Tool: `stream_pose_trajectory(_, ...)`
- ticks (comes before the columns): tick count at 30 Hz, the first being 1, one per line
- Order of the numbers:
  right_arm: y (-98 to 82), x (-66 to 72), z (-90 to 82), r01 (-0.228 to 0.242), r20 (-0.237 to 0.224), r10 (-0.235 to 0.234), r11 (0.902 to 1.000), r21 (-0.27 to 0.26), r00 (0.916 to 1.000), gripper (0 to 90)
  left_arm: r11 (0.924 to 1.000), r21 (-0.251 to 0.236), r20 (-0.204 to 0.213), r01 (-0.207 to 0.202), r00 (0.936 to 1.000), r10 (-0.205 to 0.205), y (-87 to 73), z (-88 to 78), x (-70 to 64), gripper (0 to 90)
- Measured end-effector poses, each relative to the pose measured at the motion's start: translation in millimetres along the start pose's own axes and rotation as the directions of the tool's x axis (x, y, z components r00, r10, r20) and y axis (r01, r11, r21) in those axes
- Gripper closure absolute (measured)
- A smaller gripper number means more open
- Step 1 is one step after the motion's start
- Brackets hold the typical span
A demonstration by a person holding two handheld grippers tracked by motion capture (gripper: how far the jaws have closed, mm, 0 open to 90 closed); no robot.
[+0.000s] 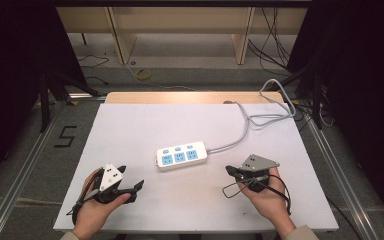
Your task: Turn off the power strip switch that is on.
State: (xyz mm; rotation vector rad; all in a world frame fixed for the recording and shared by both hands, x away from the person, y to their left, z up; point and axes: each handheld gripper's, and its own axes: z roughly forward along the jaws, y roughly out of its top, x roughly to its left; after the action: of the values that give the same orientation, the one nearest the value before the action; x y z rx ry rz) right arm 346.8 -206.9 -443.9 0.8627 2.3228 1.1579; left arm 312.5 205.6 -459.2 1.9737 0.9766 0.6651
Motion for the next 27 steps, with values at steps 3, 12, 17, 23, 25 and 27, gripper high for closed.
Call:
stream_pose_trajectory(3,3.5,0.2,3.0,-0.001,-0.006,0.001,1.0000,0.005,1.0000,90.0,1.0000,0.000,0.001,0.002,1.0000,-0.002,-0.1,0.0,-0.1,23.0)
stream_pose_trajectory(12,12.3,-1.1,8.9,0.003,-0.010,-0.003,0.9994,0.034,0.9999,90.0,1.0000,-0.001,-0.001,-0.002,1.0000,0.002,0.0,-0.3,-0.2,23.0)
stream_pose_trajectory(17,17.2,-1.4,13.2,0.010,-0.009,-0.009,0.9986,0.051,0.9999,90.0,1.0000,-0.001,-0.001,-0.001,1.0000,0.001,-0.2,-0.3,0.2,23.2)
stream_pose_trajectory(23,24.8,-3.8,18.4,0.013,-0.002,-0.013,0.9981,0.061,0.9999,90.0,1.0000,-0.002,0.000,0.001,1.0000,-0.001,-0.3,-0.5,0.2,23.3)
stream_pose_trajectory(25,27.2,-4.3,20.4,0.015,0.000,-0.015,0.9979,0.063,0.9999,90.0,1.0000,-0.002,0.000,0.004,1.0000,-0.004,-0.4,-0.6,0.4,23.3)
stream_pose_trajectory(27,29.2,-4.5,22.7,0.018,-0.001,-0.018,0.9973,0.072,0.9998,90.0,1.0000,-0.004,0.001,0.007,1.0000,-0.007,-0.5,-0.6,0.7,23.3)
